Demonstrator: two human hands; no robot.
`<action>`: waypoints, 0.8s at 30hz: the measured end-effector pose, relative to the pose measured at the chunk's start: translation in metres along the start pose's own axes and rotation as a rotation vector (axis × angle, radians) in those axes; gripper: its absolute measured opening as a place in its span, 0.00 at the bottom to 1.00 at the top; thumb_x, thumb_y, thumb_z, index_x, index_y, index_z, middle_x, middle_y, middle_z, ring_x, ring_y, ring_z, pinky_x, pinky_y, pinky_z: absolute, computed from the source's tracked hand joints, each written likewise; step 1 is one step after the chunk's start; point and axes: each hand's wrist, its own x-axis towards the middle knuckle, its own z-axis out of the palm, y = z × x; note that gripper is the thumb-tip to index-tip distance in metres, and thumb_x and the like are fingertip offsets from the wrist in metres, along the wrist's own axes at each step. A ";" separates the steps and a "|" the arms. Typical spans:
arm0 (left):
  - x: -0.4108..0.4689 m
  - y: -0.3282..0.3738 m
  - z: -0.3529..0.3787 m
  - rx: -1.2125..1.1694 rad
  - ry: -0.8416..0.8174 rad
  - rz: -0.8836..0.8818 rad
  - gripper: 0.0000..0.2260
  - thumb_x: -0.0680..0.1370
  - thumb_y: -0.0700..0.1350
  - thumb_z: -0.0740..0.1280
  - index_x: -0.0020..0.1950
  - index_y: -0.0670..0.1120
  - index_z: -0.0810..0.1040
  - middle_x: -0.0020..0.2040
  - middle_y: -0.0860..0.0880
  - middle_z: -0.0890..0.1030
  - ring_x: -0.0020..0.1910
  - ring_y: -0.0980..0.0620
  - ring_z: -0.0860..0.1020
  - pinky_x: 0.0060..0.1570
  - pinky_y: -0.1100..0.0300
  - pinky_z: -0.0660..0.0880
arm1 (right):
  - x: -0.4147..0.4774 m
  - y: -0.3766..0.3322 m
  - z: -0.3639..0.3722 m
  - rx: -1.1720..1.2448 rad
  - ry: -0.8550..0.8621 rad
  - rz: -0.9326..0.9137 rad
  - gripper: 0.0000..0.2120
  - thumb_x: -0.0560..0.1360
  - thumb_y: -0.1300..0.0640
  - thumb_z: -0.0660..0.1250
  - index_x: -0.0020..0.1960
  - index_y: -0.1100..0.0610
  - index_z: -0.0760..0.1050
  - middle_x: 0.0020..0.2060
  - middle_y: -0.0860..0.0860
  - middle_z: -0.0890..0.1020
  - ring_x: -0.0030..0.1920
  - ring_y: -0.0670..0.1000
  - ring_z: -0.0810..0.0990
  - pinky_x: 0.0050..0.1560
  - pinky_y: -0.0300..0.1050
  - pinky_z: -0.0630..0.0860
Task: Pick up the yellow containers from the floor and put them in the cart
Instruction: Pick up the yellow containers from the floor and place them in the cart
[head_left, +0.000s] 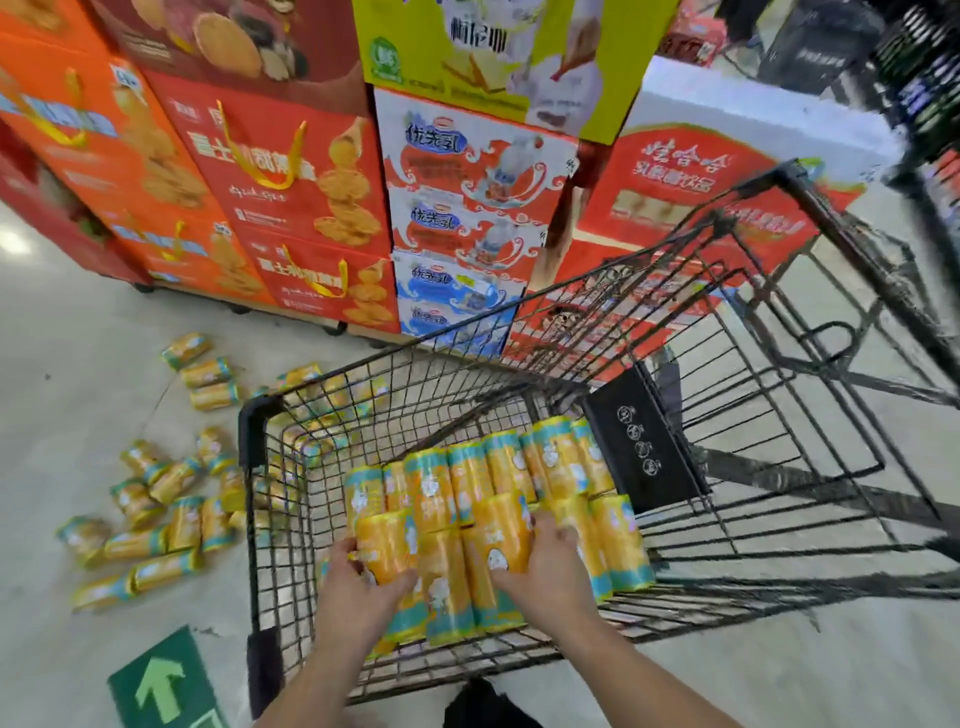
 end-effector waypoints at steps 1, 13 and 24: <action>0.008 -0.005 0.004 0.034 -0.002 -0.020 0.34 0.66 0.47 0.79 0.66 0.46 0.66 0.49 0.49 0.78 0.46 0.47 0.77 0.48 0.54 0.75 | 0.010 0.005 0.005 -0.047 -0.017 0.006 0.34 0.70 0.45 0.72 0.70 0.52 0.61 0.62 0.54 0.66 0.54 0.56 0.79 0.53 0.47 0.75; 0.045 -0.038 0.037 0.309 -0.169 -0.201 0.37 0.62 0.55 0.77 0.64 0.47 0.63 0.56 0.48 0.77 0.55 0.44 0.78 0.53 0.50 0.77 | 0.045 0.026 0.029 -0.607 -0.075 0.032 0.36 0.75 0.39 0.63 0.73 0.60 0.59 0.65 0.51 0.73 0.60 0.51 0.78 0.49 0.45 0.74; 0.009 -0.007 -0.033 0.163 -0.094 0.050 0.33 0.73 0.51 0.72 0.74 0.43 0.64 0.69 0.45 0.71 0.64 0.50 0.72 0.56 0.63 0.68 | 0.014 -0.031 0.009 -0.557 0.070 -0.078 0.35 0.75 0.35 0.61 0.72 0.57 0.59 0.65 0.51 0.70 0.62 0.53 0.76 0.45 0.46 0.73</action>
